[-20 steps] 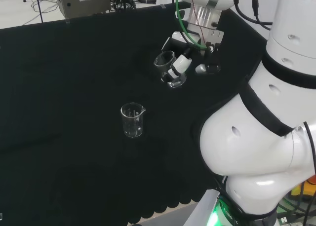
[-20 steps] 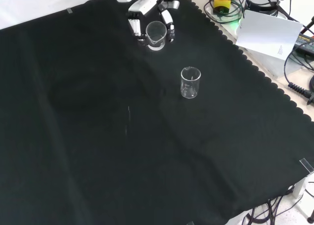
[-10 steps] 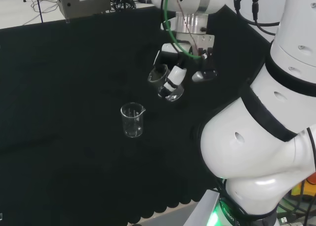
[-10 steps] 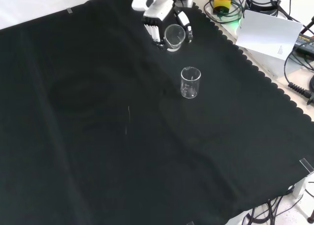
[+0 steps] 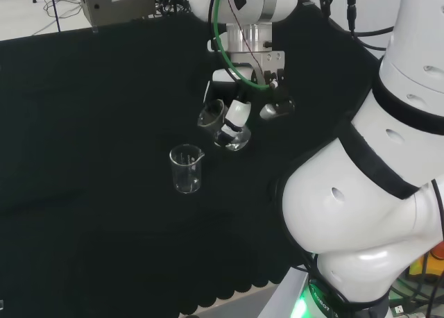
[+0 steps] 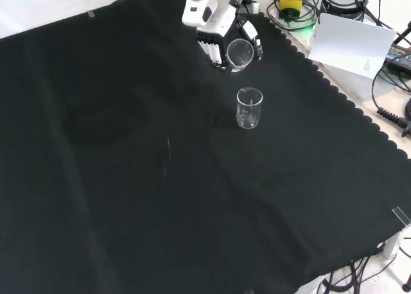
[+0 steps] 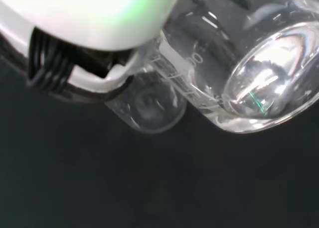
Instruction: Pour the water from the handheld beaker into the one on the table.
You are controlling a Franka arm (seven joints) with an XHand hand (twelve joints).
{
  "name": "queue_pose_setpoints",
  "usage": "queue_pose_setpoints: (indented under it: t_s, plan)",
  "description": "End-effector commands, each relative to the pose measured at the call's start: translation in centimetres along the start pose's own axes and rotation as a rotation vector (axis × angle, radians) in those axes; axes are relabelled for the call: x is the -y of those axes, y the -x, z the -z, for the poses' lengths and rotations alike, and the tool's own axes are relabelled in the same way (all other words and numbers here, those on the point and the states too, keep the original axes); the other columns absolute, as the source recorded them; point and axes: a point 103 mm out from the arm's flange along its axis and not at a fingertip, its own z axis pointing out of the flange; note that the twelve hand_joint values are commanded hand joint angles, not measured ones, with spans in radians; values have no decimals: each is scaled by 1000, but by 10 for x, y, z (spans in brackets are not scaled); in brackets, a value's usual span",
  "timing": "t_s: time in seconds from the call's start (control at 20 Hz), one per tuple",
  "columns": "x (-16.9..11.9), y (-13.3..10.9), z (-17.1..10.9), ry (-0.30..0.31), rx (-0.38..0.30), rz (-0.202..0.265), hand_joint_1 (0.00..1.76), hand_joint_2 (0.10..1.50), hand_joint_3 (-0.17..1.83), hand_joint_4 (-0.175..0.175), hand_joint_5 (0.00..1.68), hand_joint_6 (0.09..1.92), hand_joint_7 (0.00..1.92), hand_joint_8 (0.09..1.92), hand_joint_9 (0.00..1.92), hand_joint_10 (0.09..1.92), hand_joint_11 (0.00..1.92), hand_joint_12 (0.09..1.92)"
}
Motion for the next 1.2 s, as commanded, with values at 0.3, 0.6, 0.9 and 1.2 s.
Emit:
queue_pose_setpoints:
  t_s: [0.3, 0.6, 0.9, 1.2]
  plan:
    - [5, -10, -22, -193, 100, -39, 1439, 563, 686, -175, 1417, 368, 1347, 550, 1655, 87, 1468, 586]
    - [7, -18, -18, -211, 129, -40, 1440, 562, 687, -175, 1418, 367, 1349, 548, 1656, 87, 1469, 584]
    - [3, -25, -15, -238, 154, -59, 1440, 561, 688, -175, 1419, 366, 1351, 546, 1656, 87, 1471, 582]
    - [-5, -30, -12, -280, 182, -90, 1440, 560, 691, -175, 1419, 365, 1349, 551, 1656, 87, 1470, 580]
